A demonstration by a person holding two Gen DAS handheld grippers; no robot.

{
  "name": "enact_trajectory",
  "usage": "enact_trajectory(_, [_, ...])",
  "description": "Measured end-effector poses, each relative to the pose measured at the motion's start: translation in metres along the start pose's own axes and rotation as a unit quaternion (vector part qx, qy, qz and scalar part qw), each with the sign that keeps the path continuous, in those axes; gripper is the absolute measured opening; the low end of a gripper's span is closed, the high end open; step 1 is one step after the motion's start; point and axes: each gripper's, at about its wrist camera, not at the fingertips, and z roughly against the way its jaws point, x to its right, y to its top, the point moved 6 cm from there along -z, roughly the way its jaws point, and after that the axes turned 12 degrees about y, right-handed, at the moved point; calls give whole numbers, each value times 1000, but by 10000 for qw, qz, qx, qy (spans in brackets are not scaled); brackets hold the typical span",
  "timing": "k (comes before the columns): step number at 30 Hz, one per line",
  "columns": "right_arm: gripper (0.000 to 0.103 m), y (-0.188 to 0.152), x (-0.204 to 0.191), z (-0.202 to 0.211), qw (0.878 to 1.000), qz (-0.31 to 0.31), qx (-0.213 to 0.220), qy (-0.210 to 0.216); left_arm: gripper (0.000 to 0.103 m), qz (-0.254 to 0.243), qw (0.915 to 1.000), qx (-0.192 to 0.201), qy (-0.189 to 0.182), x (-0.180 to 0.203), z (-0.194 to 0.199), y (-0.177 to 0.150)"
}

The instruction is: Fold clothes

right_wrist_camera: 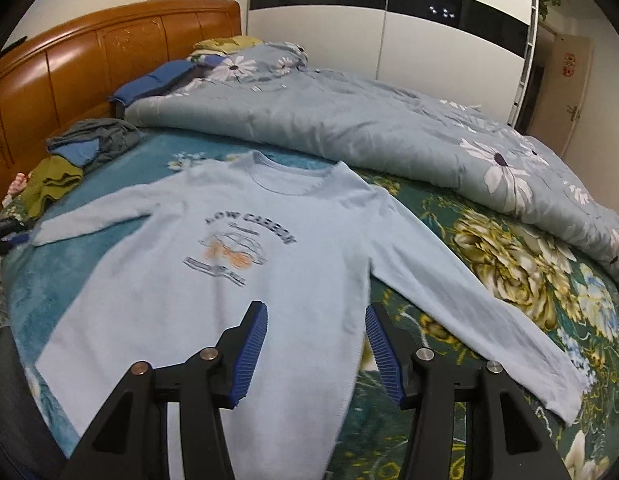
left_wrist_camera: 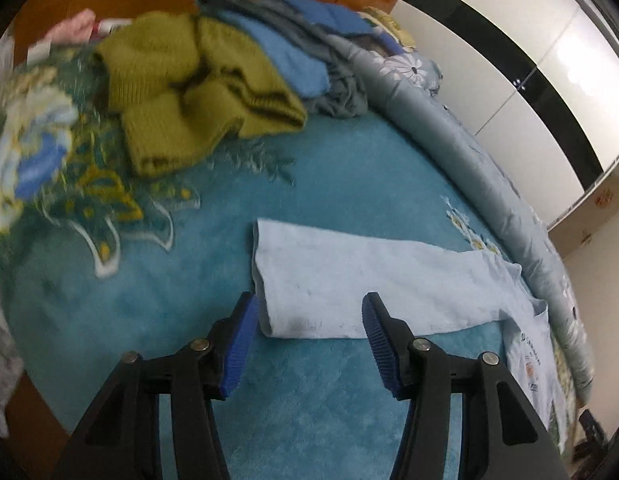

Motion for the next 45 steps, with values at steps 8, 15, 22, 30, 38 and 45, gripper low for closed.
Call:
enact_trajectory(8, [55, -1, -16, 9, 9999, 164, 16, 32, 7, 577, 9983, -28, -97, 2, -20, -5])
enact_trajectory(15, [55, -14, -1, 5, 10000, 3, 2, 51, 6, 316, 9971, 551, -424, 65, 8, 45])
enact_trajectory(22, [55, -22, 29, 2, 9994, -312, 158, 78, 6, -1049, 9770, 1351, -1275, 259, 67, 97])
enact_trajectory(30, [55, -33, 76, -4, 9974, -662, 288, -57, 6, -2700, 9274, 1447, -2150, 474, 84, 29])
enact_trajectory(38, [55, -53, 113, -13, 9946, -1001, 263, -83, 6, -3964, 8941, 341, -2056, 563, 7, -130])
enact_trajectory(45, [55, -64, 130, -15, 9929, -1166, 192, -143, 7, -4433, 8802, -347, -1661, 561, -49, -201])
